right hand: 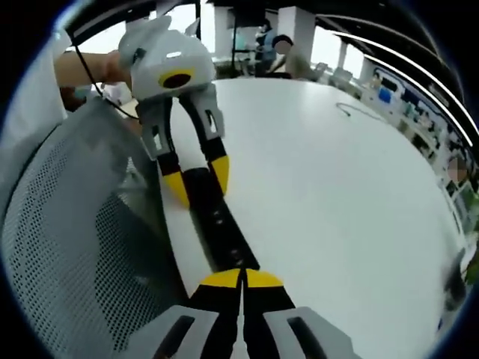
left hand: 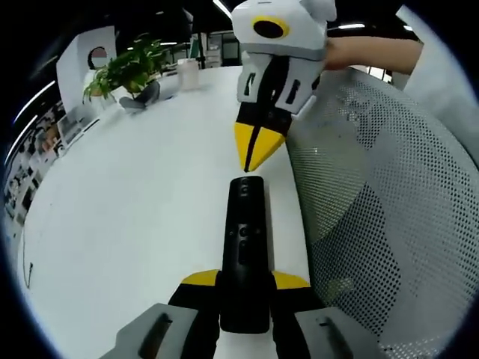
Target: Press the specified remote control buttons in sequence, fully releasing each button before pressing the next.
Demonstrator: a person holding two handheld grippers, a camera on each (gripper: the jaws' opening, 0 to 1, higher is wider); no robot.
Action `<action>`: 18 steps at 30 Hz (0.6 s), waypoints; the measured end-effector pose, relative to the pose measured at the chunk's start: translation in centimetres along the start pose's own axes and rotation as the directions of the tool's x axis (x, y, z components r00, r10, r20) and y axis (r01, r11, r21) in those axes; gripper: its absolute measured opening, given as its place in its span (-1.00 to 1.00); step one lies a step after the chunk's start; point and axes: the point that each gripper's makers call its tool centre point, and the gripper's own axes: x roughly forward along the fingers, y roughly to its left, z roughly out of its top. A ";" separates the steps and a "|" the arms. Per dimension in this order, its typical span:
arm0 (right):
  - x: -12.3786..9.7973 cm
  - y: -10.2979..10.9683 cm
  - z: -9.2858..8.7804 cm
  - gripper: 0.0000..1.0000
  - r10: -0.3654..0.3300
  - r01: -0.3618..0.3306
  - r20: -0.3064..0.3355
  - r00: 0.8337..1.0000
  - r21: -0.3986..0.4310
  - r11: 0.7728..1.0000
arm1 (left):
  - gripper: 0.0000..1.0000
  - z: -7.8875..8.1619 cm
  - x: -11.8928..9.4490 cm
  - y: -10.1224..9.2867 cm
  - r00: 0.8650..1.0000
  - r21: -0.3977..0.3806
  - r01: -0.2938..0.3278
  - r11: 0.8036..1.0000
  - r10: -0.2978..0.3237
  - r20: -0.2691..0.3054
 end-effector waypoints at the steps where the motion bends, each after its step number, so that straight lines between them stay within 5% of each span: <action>1: 0.1 0.1 0.0 -1.00 0.006 -0.006 -0.003 1.000 -0.003 1.000 | -0.51 0.0 0.0 0.0 1.000 -0.002 0.001 1.000 -0.001 -0.001; 18: 0.8 0.3 -0.4 -1.00 0.038 -0.054 -0.111 0.993 -0.147 0.988 | -0.52 0.0 0.1 0.0 1.000 0.000 0.007 1.000 -0.007 -0.029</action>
